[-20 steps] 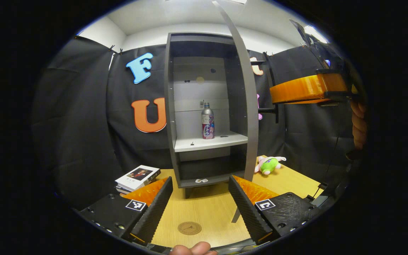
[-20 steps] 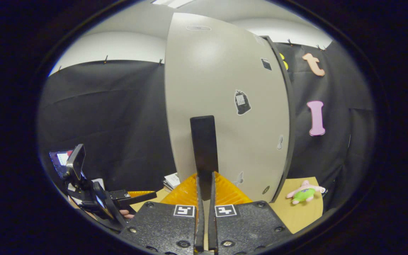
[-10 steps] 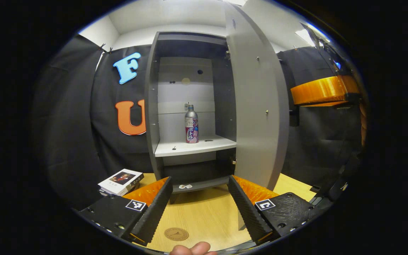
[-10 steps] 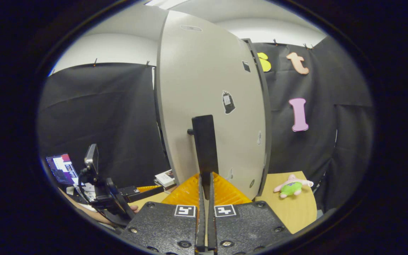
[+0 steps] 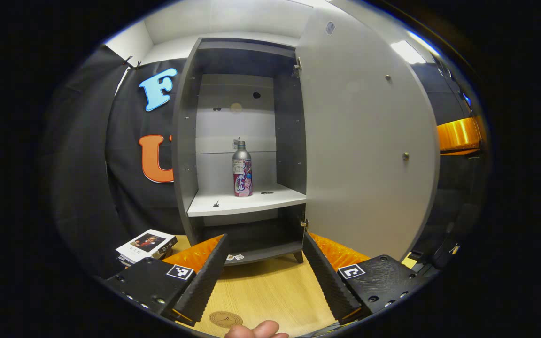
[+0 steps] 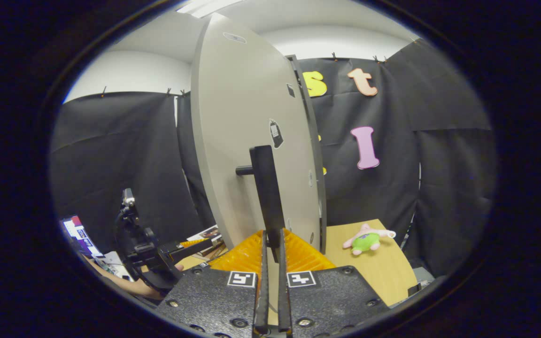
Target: Open the cabinet door with the right hand, grasp the bottle in the cabinet with the left hand and place it on the coaster, then close the cabinet door with the right hand.
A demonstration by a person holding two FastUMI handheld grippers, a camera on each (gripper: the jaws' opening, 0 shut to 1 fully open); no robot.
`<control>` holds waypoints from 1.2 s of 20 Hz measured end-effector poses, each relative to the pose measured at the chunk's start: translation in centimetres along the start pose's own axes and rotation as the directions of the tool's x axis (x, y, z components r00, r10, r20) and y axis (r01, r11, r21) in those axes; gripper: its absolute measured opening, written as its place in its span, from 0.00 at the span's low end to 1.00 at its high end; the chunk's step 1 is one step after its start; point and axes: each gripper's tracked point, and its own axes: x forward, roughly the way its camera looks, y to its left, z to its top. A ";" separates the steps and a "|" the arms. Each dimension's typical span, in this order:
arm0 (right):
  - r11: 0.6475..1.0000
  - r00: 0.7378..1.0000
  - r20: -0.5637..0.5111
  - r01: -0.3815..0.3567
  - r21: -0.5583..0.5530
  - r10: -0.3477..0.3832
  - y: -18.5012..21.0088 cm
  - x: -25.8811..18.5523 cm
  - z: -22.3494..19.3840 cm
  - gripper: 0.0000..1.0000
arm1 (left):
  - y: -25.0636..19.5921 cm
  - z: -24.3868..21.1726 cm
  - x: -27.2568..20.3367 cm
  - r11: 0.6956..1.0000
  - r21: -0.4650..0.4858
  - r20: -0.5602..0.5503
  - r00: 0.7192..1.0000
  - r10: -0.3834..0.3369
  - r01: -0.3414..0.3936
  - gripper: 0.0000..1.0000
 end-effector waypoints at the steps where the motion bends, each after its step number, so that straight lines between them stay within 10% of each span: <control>1: 1.000 1.000 -0.004 0.029 -0.010 -0.029 -0.6 0.0 -0.2 0.21 | -0.1 0.0 0.4 1.000 0.002 0.000 1.000 -0.006 0.006 0.96; 12: 0.948 0.948 0.093 0.294 0.123 -0.306 -7.5 -1.2 1.1 0.39 | -0.3 0.5 4.5 0.999 0.033 0.014 1.000 -0.010 0.010 0.96; 22: 0.955 0.937 0.190 0.295 0.019 -0.293 -10.3 -1.8 2.0 0.67 | 1.6 1.6 9.6 0.998 0.039 0.037 0.998 0.054 -0.056 0.96; 24: 0.959 0.940 0.198 0.282 0.014 -0.279 -10.8 -1.7 2.2 0.86 | 1.5 1.6 10.6 0.998 0.032 0.033 0.998 0.058 -0.059 0.96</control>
